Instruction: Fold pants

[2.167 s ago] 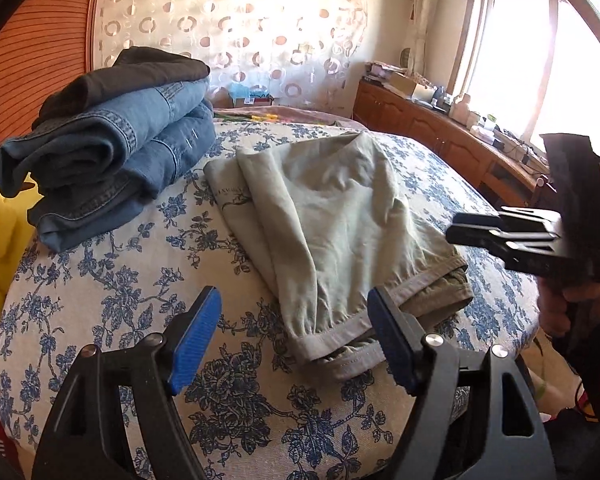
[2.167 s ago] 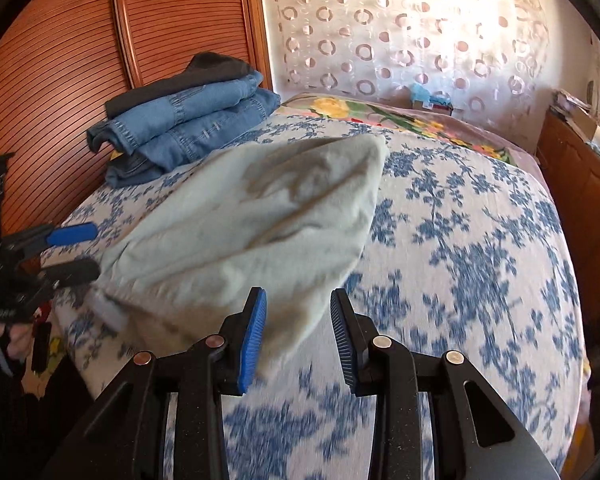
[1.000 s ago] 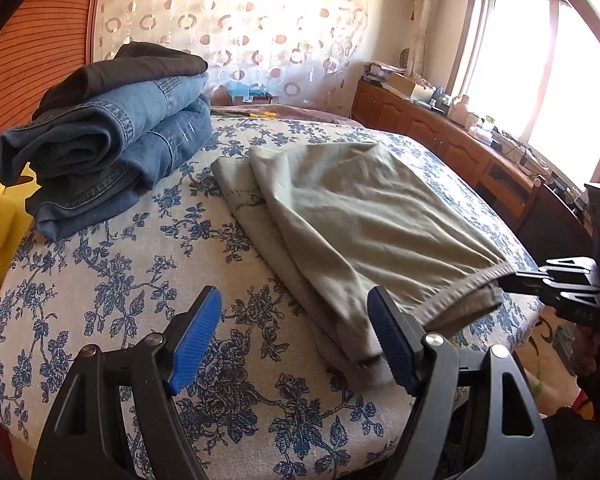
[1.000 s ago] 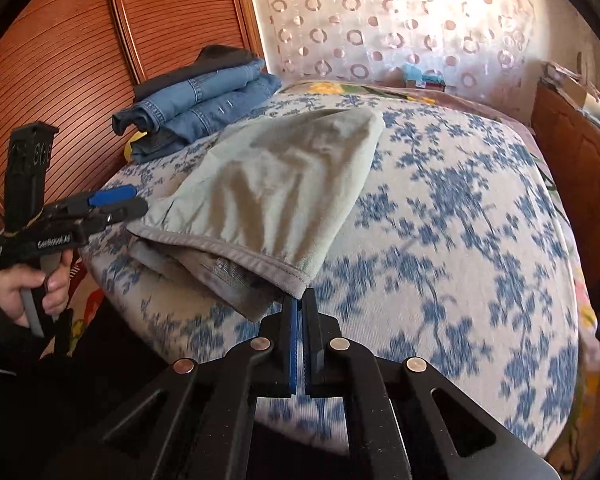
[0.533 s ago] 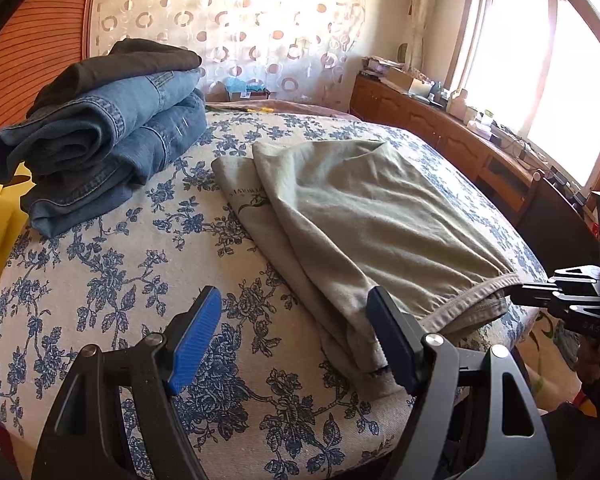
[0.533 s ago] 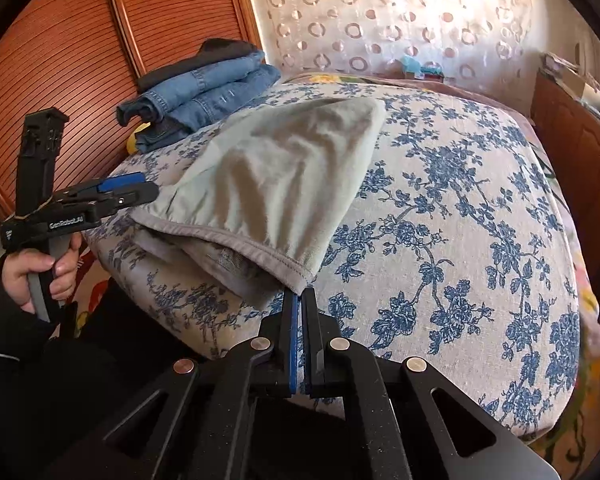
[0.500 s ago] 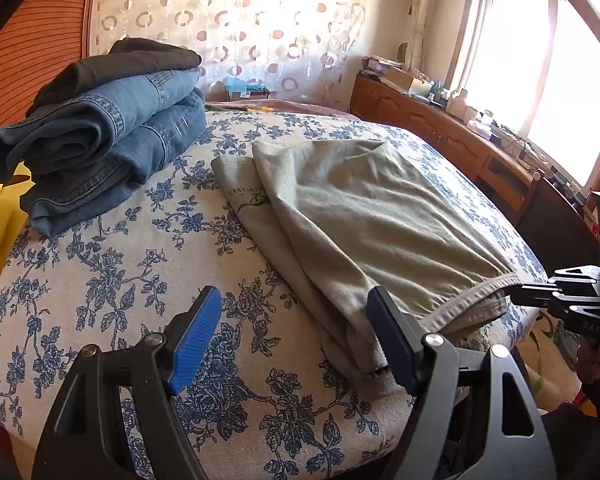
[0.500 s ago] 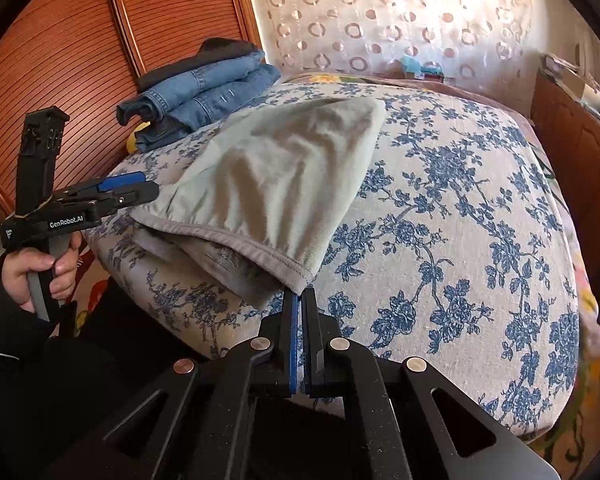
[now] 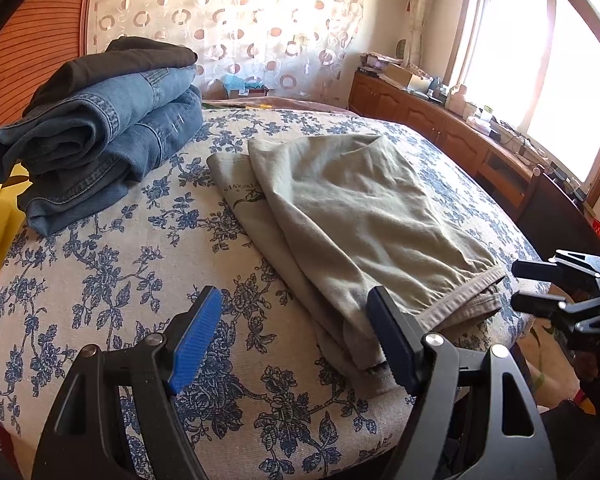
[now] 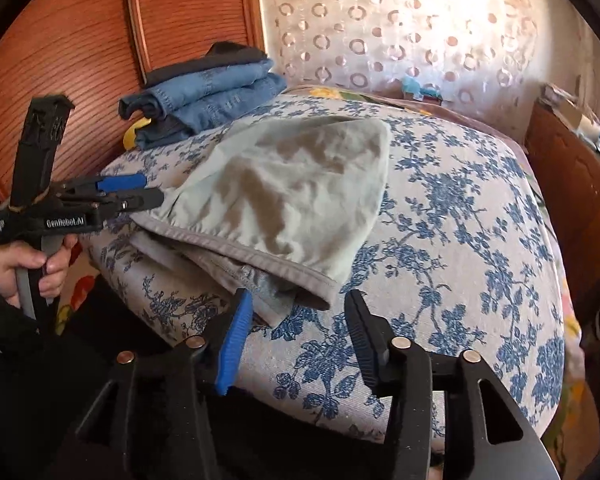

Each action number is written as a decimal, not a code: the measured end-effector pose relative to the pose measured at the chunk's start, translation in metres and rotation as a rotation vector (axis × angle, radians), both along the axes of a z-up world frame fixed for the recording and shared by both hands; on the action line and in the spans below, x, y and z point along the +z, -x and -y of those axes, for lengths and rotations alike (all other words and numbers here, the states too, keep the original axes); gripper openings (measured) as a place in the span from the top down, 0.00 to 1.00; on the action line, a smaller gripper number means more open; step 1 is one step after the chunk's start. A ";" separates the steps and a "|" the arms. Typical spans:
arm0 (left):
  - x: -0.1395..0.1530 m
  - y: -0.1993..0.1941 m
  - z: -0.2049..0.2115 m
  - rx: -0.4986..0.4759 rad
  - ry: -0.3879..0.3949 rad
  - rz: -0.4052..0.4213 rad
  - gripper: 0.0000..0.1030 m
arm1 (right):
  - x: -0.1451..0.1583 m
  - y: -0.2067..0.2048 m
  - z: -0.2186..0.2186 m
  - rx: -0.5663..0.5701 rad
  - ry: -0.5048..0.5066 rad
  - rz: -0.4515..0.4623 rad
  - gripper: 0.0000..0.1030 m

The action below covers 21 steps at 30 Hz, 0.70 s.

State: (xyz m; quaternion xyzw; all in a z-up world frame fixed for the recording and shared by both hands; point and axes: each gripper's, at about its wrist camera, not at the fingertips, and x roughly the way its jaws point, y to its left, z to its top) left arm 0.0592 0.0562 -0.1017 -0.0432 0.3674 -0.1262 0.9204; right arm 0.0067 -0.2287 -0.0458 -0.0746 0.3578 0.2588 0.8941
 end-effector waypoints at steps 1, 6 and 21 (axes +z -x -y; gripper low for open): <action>0.000 0.000 0.000 0.001 0.000 0.000 0.26 | -0.001 -0.001 -0.001 0.011 0.000 -0.002 0.48; 0.000 0.000 -0.003 0.004 0.000 0.000 0.26 | -0.013 -0.009 -0.008 0.024 0.028 -0.027 0.44; -0.001 0.001 -0.002 0.003 0.000 -0.002 0.26 | -0.015 -0.026 0.009 -0.049 0.004 0.004 0.78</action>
